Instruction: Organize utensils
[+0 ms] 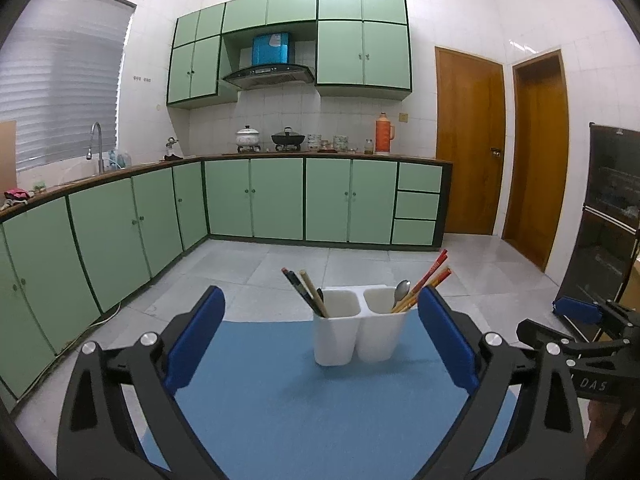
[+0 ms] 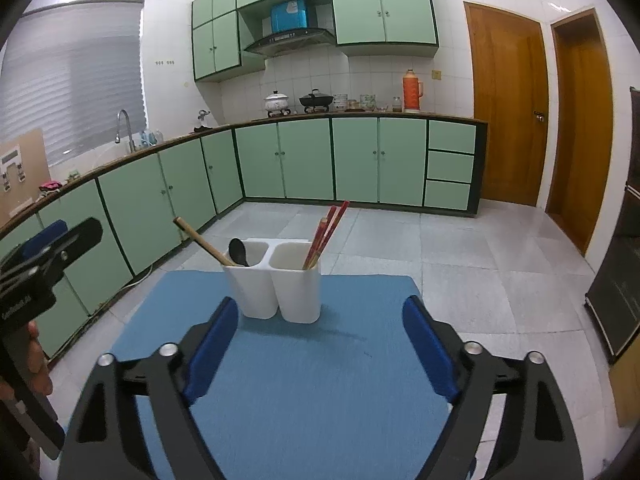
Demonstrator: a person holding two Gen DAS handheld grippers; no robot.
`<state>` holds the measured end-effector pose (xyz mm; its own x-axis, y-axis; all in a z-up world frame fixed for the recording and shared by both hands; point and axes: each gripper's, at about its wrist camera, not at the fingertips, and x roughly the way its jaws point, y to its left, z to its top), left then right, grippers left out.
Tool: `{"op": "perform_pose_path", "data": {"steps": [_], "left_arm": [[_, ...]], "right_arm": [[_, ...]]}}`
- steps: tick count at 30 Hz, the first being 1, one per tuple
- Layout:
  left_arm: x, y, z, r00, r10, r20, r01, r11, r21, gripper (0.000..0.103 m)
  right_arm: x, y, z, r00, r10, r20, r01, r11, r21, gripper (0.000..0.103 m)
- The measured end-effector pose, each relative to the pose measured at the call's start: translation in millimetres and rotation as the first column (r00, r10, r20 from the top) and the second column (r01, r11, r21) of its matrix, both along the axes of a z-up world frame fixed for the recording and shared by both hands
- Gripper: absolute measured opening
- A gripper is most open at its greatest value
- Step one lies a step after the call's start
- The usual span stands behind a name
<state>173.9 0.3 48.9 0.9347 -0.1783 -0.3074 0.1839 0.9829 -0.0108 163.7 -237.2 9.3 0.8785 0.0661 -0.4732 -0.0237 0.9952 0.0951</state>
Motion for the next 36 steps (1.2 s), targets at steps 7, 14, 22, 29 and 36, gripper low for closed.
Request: {"op": "perform_pose_path", "data": {"steps": [7, 14, 22, 29, 36], "left_arm": [[-23, 4, 5, 1.000, -0.001, -0.010, 0.001, 1.000, -0.010, 0.096], [-43, 7, 9, 1.000, -0.002, -0.010, 0.001, 1.000, -0.013, 0.097], [-67, 6, 16, 1.000, -0.018, 0.009, 0.018, 1.000, -0.004, 0.097], [-83, 1, 19, 0.999, -0.028, 0.015, 0.028, 1.000, 0.007, 0.097], [-93, -4, 23, 0.999, -0.034, 0.022, 0.033, 0.999, 0.013, 0.097]], "right_arm": [[-23, 6, 9, 1.000, 0.015, 0.021, -0.015, 1.000, 0.011, 0.096], [-44, 13, 21, 0.997, 0.050, 0.051, -0.050, 0.999, 0.005, 0.097], [-64, 15, 36, 0.993, 0.073, 0.091, -0.075, 0.997, 0.018, 0.097], [-81, 18, 49, 0.989, 0.087, 0.124, -0.090, 0.996, 0.020, 0.097], [-92, 20, 51, 0.985, 0.099, 0.141, -0.104, 0.994, 0.027, 0.097]]}}
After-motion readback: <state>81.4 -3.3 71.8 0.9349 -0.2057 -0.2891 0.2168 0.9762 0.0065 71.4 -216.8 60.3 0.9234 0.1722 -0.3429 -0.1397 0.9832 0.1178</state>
